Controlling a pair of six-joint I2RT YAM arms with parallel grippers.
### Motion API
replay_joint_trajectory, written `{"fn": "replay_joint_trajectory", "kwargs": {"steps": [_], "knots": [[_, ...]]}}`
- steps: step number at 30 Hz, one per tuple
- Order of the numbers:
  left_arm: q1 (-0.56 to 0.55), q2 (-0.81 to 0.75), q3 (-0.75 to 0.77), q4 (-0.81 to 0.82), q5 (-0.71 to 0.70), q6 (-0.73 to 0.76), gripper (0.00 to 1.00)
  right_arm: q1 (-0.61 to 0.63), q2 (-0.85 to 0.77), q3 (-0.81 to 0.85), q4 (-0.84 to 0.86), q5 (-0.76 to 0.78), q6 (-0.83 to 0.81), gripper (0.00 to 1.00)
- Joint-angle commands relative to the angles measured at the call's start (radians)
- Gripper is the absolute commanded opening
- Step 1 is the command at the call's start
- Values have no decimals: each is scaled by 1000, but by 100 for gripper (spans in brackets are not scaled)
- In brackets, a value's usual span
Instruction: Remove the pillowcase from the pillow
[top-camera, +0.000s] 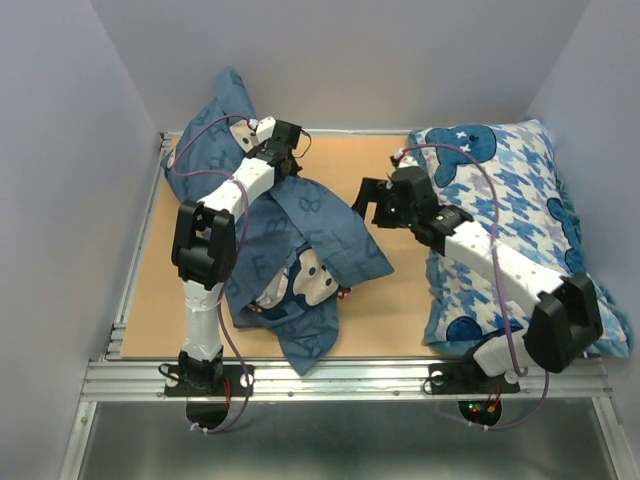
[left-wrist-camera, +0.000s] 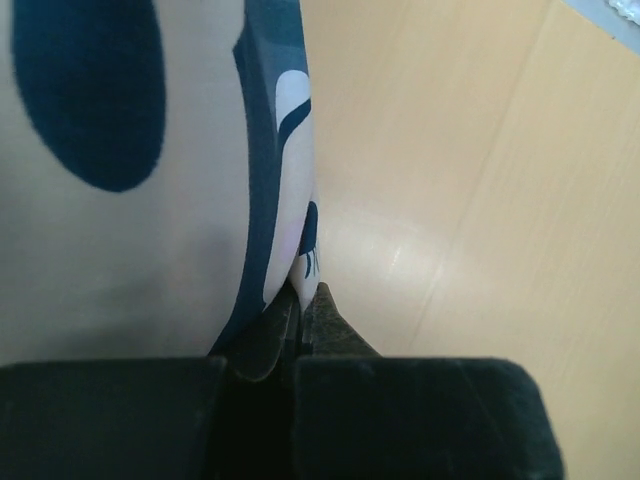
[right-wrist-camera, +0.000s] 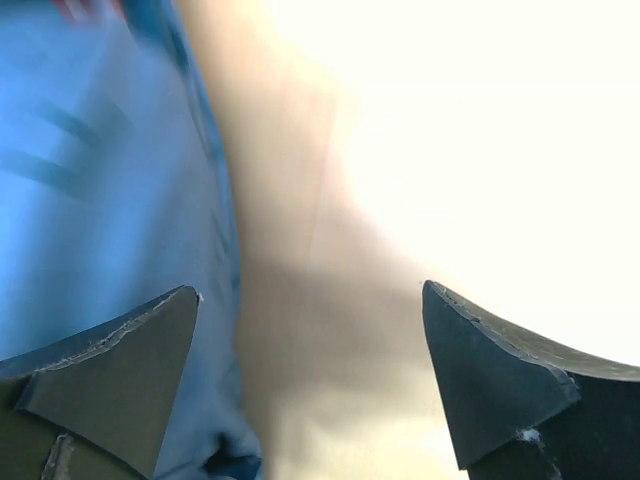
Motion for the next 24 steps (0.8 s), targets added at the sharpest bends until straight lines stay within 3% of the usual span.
{"fn": "replay_joint_trajectory", "kwargs": {"steps": [1,6,8,11,15,24], "knots": [[2,-15,-53,87,-19,-63,0,-23,-143,46,-24,247,50,100],[-1,12,-47,108,25,-84,0,-23,-181,108,-84,43,20,98],[-3,20,-28,113,44,-80,5,-5,-203,77,-80,-11,9,98],[-7,-10,-42,165,82,-51,23,113,-215,63,-70,47,-22,99],[-20,-52,-29,237,162,21,37,256,-189,45,-72,139,-1,99],[-32,-161,91,225,254,161,52,268,-224,-104,-70,273,79,99]]}}
